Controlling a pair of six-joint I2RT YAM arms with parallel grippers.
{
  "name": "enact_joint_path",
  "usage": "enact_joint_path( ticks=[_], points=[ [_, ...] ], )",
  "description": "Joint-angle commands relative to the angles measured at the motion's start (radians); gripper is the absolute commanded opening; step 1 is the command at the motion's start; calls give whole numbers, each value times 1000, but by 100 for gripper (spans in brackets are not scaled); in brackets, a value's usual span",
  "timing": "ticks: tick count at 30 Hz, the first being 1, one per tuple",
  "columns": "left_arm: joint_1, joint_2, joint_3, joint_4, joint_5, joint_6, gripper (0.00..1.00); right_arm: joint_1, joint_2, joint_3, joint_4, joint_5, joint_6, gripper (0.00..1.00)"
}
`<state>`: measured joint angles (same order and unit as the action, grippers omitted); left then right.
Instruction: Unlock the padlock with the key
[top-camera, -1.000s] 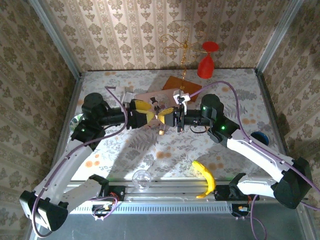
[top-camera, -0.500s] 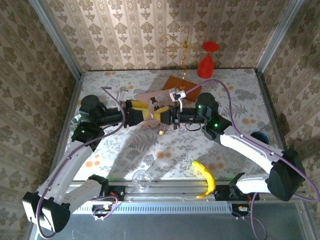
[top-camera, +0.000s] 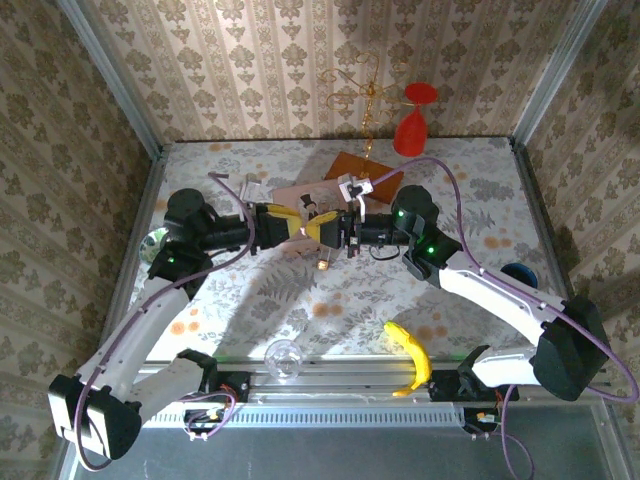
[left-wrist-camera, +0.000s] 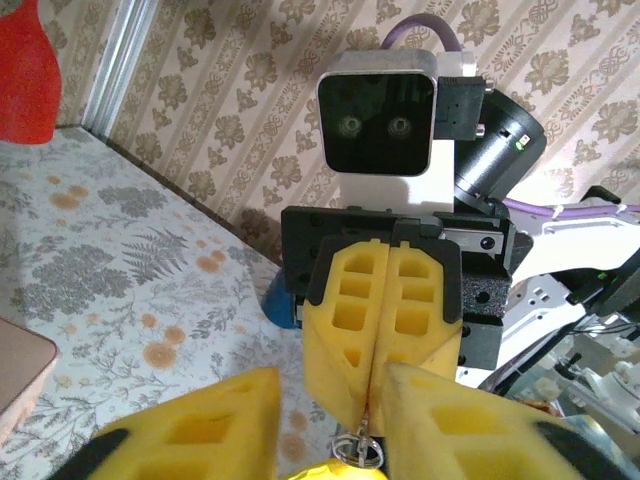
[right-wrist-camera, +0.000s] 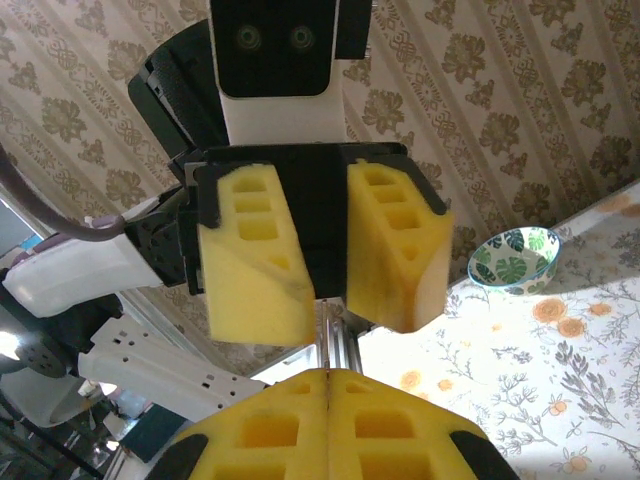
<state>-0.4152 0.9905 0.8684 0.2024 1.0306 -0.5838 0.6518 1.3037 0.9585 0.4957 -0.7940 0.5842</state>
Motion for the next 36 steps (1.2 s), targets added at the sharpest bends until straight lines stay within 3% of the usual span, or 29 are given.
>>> enact_joint_path(
  ticks=[1, 6, 13, 17, 23, 36],
  points=[
    [-12, 6, 0, 61, 38, -7, 24, 5, -5, 25, 48, -16, 17, 0],
    [-15, 7, -3, 65, 40, -8, 0, 6, 2, 29, 60, -16, 24, 0],
    [-16, 2, -3, 113, 11, -44, 0, 11, 5, 32, 52, -17, 22, 0],
    [-12, 5, -6, 157, -5, -73, 0, 17, 11, 40, 44, -27, 22, 8],
    [2, 13, -19, 233, -7, -127, 0, 20, 18, 59, 10, -31, 9, 11],
    [13, 17, -21, 266, -4, -145, 0, 22, 16, 63, -8, -34, 0, 12]
  ],
)
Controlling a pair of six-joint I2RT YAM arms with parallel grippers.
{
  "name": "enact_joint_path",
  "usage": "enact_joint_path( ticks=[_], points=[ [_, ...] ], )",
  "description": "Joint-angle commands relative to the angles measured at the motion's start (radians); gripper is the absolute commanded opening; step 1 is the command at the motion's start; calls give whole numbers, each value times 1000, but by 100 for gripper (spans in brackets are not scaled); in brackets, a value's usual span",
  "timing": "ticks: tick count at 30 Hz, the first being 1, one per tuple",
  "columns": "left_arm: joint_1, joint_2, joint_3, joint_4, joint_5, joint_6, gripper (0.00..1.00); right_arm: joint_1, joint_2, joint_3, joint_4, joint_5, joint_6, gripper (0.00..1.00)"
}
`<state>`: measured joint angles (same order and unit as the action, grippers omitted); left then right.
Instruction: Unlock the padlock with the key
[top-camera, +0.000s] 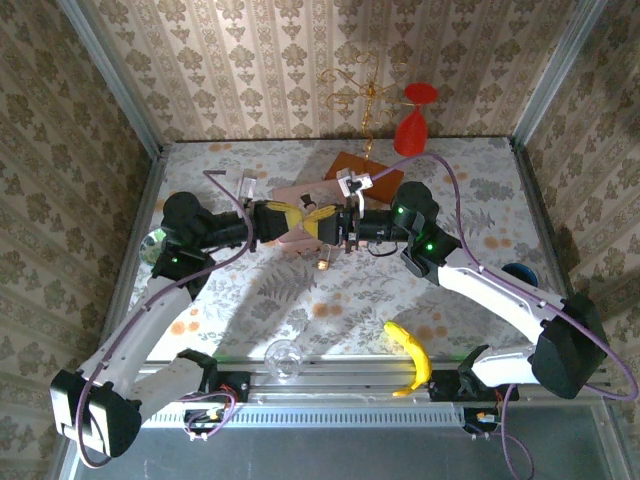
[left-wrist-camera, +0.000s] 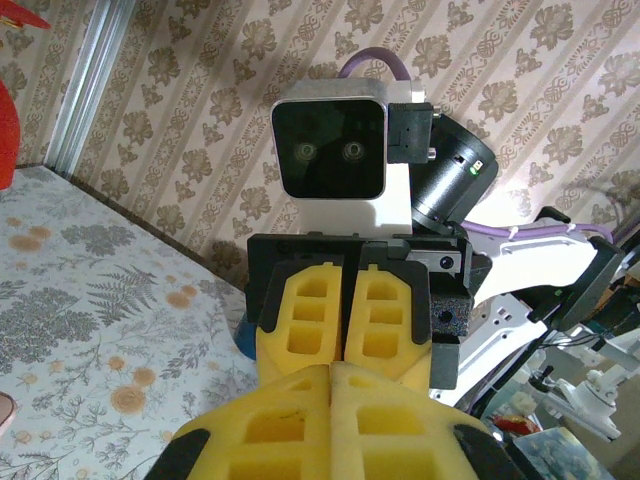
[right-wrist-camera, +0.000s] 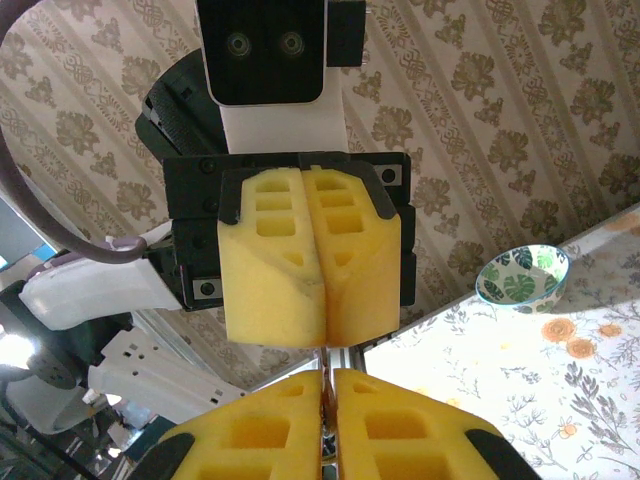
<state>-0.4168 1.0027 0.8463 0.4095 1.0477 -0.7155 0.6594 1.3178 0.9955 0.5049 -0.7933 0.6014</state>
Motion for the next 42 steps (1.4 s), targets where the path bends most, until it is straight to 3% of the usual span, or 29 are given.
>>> enact_joint_path(
  ticks=[1, 14, 17, 19, 42],
  points=[
    [15, 5, 1, 61, -20, -14, 0, 13, 4, 26, -17, -35, -17, 12],
    [16, 7, -10, 119, 0, -51, 0, 13, 5, 23, -1, -31, -10, 17],
    [17, 7, -10, 125, 16, -57, 0, 10, 5, 23, 14, -30, 0, 30],
    [15, 5, -12, 126, 24, -59, 0, 9, 3, 26, 17, -35, -4, 32],
    [-8, -39, -16, 135, 65, -43, 0, 3, -56, 9, 20, -1, -9, 28]
  ],
)
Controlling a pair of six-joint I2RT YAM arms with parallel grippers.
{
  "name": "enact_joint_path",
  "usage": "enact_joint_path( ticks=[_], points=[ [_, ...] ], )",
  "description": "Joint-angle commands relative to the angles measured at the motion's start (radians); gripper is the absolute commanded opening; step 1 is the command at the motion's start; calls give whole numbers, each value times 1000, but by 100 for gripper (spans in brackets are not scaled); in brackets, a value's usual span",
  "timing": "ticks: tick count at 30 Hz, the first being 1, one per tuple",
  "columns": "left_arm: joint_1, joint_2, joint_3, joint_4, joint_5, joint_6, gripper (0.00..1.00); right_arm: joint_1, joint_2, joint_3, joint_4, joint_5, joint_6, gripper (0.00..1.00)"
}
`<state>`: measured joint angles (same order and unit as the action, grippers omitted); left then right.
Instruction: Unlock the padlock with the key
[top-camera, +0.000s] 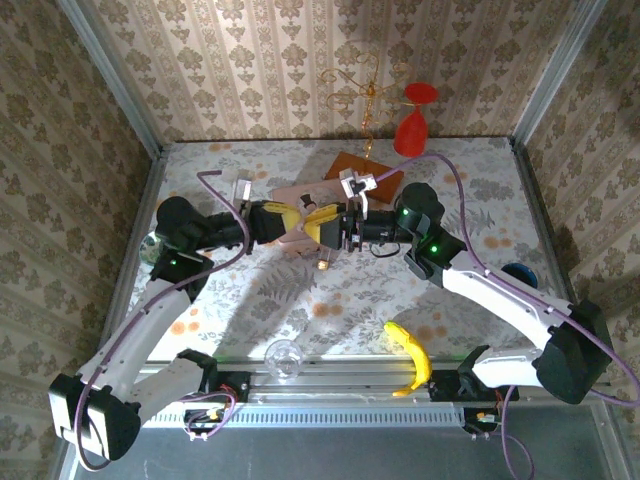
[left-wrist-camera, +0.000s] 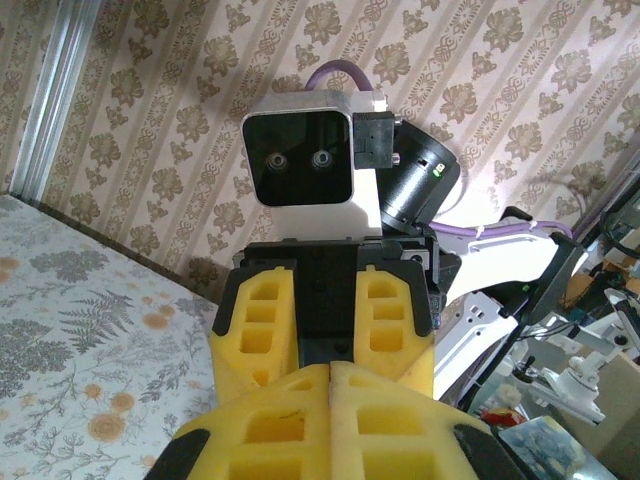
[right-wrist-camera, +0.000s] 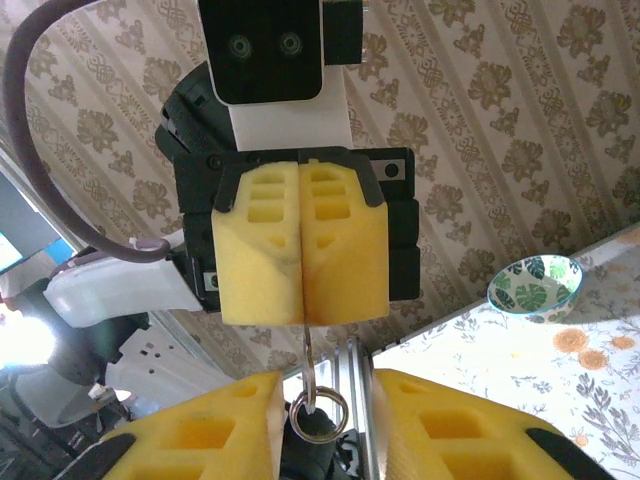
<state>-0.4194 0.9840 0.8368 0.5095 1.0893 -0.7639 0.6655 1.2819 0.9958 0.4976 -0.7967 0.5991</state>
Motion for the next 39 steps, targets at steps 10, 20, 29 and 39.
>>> enact_joint_path(
  ticks=[10, 20, 29, 39],
  points=[
    [-7, -15, -11, 53, 12, 0, 0, 0, 0, 11, 61, -17, 18, 22],
    [-7, -5, -15, 84, 9, -18, 0, 9, 35, 30, 76, -35, 33, 18],
    [-7, -2, -16, 90, 8, -18, 0, 15, 48, 37, 88, -38, 41, 19],
    [-6, -5, -18, 98, 7, -25, 0, 22, 65, 47, 94, -45, 48, 14]
  ],
)
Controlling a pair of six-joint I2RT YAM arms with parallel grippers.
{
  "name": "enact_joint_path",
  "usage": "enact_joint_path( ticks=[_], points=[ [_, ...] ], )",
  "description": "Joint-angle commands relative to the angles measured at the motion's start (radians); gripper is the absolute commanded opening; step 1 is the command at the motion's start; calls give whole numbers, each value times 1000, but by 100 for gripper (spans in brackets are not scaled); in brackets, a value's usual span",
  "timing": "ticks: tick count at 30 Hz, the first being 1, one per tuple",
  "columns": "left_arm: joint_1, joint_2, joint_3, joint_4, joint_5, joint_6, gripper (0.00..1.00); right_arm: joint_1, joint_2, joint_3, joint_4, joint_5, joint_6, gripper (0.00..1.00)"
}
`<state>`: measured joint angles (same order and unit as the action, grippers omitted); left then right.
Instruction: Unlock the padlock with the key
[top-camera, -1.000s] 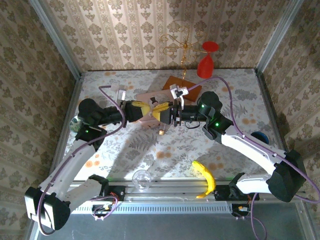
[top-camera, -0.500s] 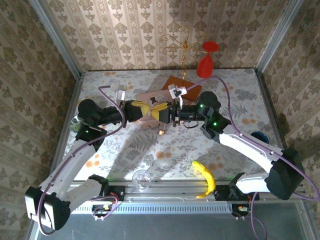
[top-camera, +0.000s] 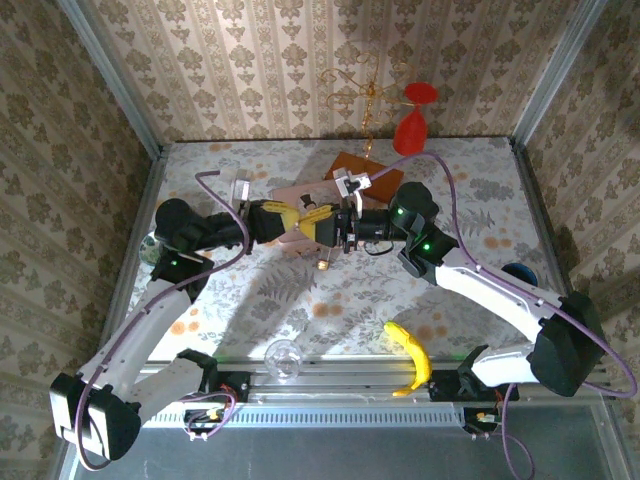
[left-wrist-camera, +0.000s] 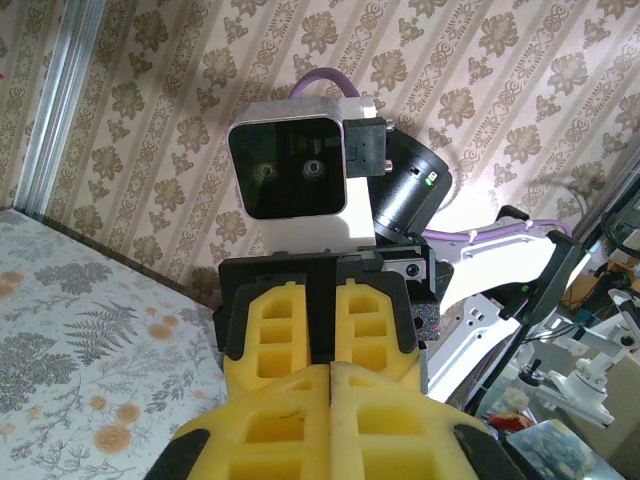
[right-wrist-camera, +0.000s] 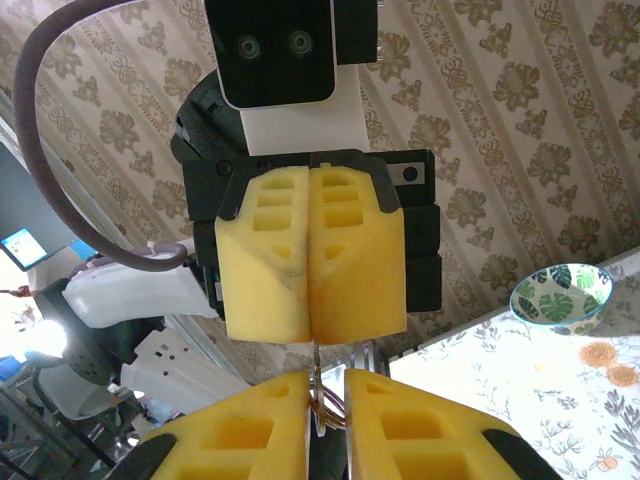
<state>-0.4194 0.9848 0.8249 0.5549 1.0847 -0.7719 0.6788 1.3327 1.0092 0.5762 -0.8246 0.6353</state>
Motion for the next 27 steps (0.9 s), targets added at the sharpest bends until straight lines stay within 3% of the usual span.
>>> enact_joint_path(
  ticks=[1, 7, 14, 19, 20, 21, 24, 27],
  points=[
    [-6, -5, -6, 53, 11, -16, 0, 8, 14, 35, 16, -19, 12, 13],
    [-4, -8, -4, 51, 8, -17, 0, 8, 7, 33, -10, -9, 2, 0],
    [14, -6, -1, 50, -23, -33, 2, 7, -27, 7, -55, 52, -24, 0],
    [41, -8, -4, 49, -58, -58, 82, 1, -58, -7, -114, 107, -49, 0],
    [50, -13, -6, 46, -72, -62, 93, -2, -64, -10, -134, 119, -54, 0],
    [56, -19, -8, 40, -84, -63, 100, -5, -69, -12, -153, 129, -59, 0],
    [79, -51, -11, -56, -159, -15, 100, -15, -93, -26, -215, 155, -79, 0],
    [73, -100, 16, -336, -312, 157, 100, -22, -122, -39, -317, 198, -115, 0]
  ],
)
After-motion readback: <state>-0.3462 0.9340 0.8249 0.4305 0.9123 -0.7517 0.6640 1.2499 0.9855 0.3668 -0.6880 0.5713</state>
